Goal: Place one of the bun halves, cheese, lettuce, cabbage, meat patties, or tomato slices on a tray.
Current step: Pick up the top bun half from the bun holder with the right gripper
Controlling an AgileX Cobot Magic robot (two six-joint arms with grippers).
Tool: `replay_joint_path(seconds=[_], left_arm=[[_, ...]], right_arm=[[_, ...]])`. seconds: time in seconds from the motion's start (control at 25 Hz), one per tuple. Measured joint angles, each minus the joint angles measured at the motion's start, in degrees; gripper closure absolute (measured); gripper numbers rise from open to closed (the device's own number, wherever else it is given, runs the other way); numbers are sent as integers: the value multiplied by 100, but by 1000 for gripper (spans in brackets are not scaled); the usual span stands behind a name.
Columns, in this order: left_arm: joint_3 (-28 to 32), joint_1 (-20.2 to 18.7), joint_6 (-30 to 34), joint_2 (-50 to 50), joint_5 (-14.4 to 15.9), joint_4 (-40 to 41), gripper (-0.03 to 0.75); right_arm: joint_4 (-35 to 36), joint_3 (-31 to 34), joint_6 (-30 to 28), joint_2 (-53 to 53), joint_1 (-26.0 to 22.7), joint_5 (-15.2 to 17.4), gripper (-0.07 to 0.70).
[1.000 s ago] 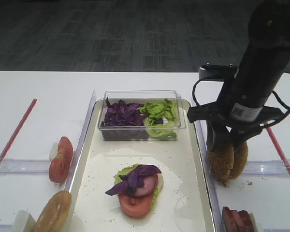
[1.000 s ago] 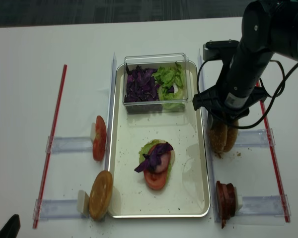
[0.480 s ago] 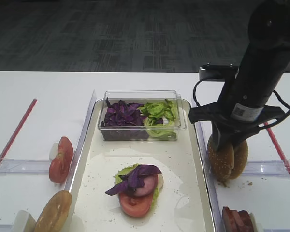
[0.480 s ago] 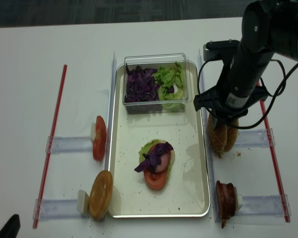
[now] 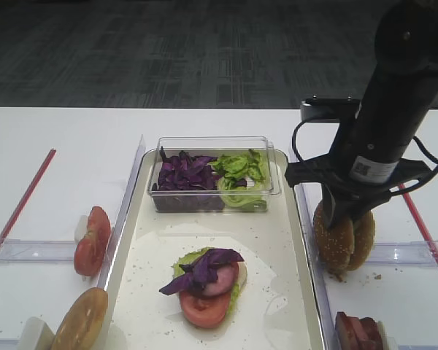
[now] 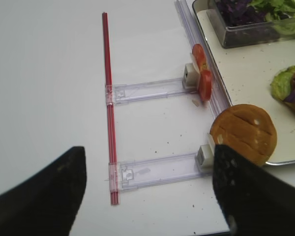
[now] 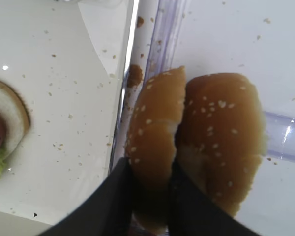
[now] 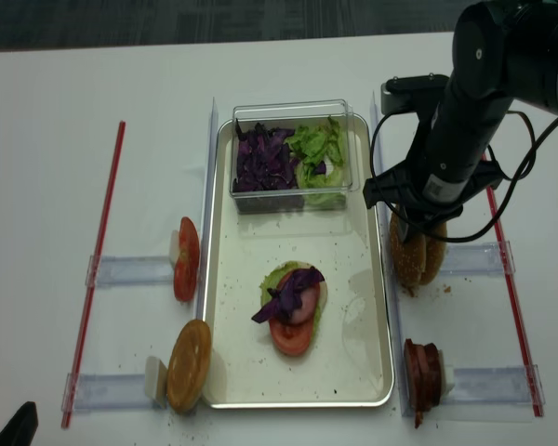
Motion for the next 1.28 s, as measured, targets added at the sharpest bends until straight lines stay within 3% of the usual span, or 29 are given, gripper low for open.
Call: replay_joint_path(seconds=[1.28], left_arm=[[0,0,0,0,0,0,223]], right_arm=[[-13,0,0,0,0,43,455]])
